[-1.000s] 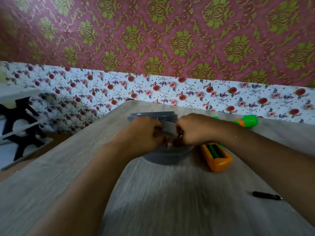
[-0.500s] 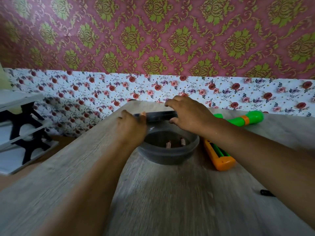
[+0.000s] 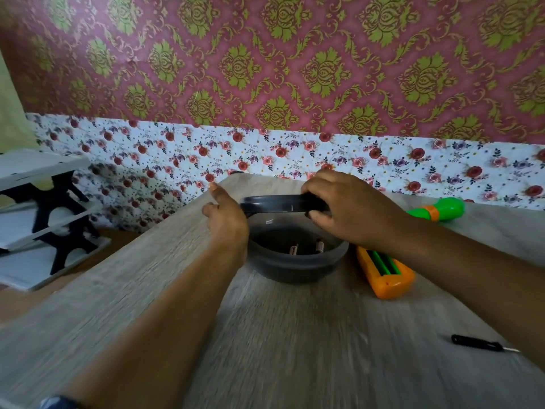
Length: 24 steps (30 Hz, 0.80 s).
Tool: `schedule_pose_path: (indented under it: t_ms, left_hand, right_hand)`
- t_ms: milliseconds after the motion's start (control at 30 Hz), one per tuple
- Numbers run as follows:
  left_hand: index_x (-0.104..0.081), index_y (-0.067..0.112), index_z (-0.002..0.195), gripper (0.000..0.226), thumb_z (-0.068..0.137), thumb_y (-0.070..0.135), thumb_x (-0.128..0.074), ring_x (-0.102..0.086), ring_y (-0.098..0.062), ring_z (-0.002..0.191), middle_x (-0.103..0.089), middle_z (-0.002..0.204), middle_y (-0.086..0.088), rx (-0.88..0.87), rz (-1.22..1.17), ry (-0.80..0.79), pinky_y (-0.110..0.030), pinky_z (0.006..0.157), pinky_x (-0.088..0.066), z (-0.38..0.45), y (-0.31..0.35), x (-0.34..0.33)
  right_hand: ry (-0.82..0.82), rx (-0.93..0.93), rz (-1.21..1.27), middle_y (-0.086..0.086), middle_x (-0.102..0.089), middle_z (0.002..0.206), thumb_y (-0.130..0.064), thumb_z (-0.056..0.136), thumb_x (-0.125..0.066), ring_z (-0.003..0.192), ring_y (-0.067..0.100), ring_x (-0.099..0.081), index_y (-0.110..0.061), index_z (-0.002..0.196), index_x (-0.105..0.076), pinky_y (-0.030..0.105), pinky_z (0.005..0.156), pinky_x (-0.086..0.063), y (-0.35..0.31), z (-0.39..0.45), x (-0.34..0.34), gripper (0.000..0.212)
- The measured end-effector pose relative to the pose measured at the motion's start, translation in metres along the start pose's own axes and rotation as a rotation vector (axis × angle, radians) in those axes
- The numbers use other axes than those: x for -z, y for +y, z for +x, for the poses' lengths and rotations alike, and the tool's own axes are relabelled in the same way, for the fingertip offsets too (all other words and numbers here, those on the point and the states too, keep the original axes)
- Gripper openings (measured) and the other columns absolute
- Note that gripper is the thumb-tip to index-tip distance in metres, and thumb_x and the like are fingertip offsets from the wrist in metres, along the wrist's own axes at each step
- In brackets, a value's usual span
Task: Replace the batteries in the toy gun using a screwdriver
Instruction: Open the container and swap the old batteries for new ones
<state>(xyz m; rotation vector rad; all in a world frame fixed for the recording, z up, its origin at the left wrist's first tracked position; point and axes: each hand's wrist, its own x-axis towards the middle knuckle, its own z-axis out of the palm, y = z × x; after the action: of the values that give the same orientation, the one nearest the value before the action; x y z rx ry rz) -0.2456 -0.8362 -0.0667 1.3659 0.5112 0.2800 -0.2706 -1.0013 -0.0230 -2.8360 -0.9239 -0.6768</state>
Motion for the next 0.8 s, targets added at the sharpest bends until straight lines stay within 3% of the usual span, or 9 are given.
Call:
schedule_pose_path:
  t_ms: [133, 233, 333, 467, 567, 667, 733, 800]
  left_hand:
    - [-0.019, 0.026, 0.146, 0.076, 0.086, 0.071, -0.011, -0.052, -0.036, 0.117, -0.049, 0.135, -0.016, 0.012, -0.074, -0.058, -0.052, 0.101, -0.042, 0.000, 0.000, 0.003]
    - [-0.024, 0.017, 0.147, 0.076, 0.090, 0.066, -0.009, -0.054, -0.027, 0.109, -0.048, 0.135, -0.008, 0.018, -0.125, -0.112, -0.039, 0.089, -0.046, -0.004, 0.006, 0.009]
    - [-0.040, 0.011, 0.140, 0.076, 0.092, 0.063, -0.010, -0.045, -0.030, 0.127, -0.046, 0.142, -0.011, 0.002, -0.170, -0.194, -0.043, 0.101, -0.038, -0.007, 0.012, 0.013]
    - [-0.051, 0.010, 0.128, 0.066, 0.095, 0.058, -0.021, -0.054, -0.031, 0.116, -0.059, 0.126, -0.013, -0.066, 0.008, -0.276, -0.047, 0.105, -0.040, -0.010, 0.011, 0.012]
    - [-0.057, 0.012, 0.122, 0.048, 0.097, 0.048, -0.035, -0.063, -0.029, 0.101, -0.068, 0.106, -0.013, -0.108, 0.120, -0.269, -0.042, 0.095, -0.048, -0.008, 0.009, 0.009]
    - [-0.065, 0.010, 0.103, 0.032, 0.097, 0.034, -0.045, -0.063, -0.026, 0.086, -0.068, 0.088, -0.012, -0.142, 0.198, -0.275, -0.031, 0.071, -0.047, -0.007, 0.008, 0.009]
    - [-0.066, 0.008, 0.093, 0.028, 0.096, 0.029, -0.047, -0.062, -0.025, 0.078, -0.066, 0.078, -0.010, -0.161, 0.218, -0.272, -0.028, 0.063, -0.045, -0.008, 0.007, 0.010]
    - [-0.066, 0.007, 0.087, 0.026, 0.095, 0.027, -0.050, -0.061, -0.024, 0.074, -0.064, 0.073, -0.010, -0.151, 0.220, -0.259, -0.028, 0.063, -0.046, -0.006, 0.007, 0.011]
  right_hand:
    - [0.040, 0.050, -0.040, 0.007, -0.054, 0.110, -0.023, 0.083, -0.058, 0.102, 0.022, -0.053, -0.012, 0.113, -0.056, 0.038, 0.076, -0.051, -0.007, -0.024, 0.010, 0.032]
    - [0.051, 0.041, -0.055, 0.008, -0.058, 0.103, -0.028, 0.077, -0.055, 0.097, 0.026, -0.057, -0.012, 0.106, -0.059, 0.041, 0.067, -0.055, -0.012, -0.039, 0.007, 0.033]
    - [0.038, 0.031, -0.049, 0.006, -0.061, 0.102, -0.031, 0.076, -0.056, 0.093, 0.026, -0.060, -0.013, 0.104, -0.059, 0.035, 0.068, -0.053, -0.015, -0.050, 0.000, 0.034]
    - [0.037, -0.010, 0.033, 0.005, -0.061, 0.107, -0.038, 0.080, -0.054, 0.097, 0.024, -0.059, -0.014, 0.109, -0.060, 0.036, 0.076, -0.052, -0.018, -0.056, -0.003, 0.038]
    - [0.023, -0.016, 0.065, 0.001, -0.055, 0.121, -0.048, 0.080, -0.055, 0.110, 0.020, -0.053, -0.017, 0.119, -0.054, 0.032, 0.090, -0.044, -0.019, -0.057, -0.001, 0.050]
    - [-0.076, -0.016, 0.035, -0.002, -0.034, 0.146, -0.055, 0.078, -0.060, 0.134, 0.015, -0.032, -0.023, 0.140, -0.032, 0.027, 0.108, -0.027, -0.019, -0.054, -0.004, 0.075]
    - [-0.117, -0.038, 0.044, -0.004, -0.025, 0.152, -0.056, 0.077, -0.062, 0.139, 0.013, -0.023, -0.024, 0.145, -0.022, 0.021, 0.111, -0.014, -0.020, -0.051, -0.011, 0.085]
    - [-0.089, -0.061, 0.087, 0.000, -0.033, 0.149, -0.056, 0.075, -0.063, 0.138, 0.016, -0.028, -0.019, 0.143, -0.029, 0.019, 0.110, -0.012, -0.021, -0.050, -0.019, 0.085]
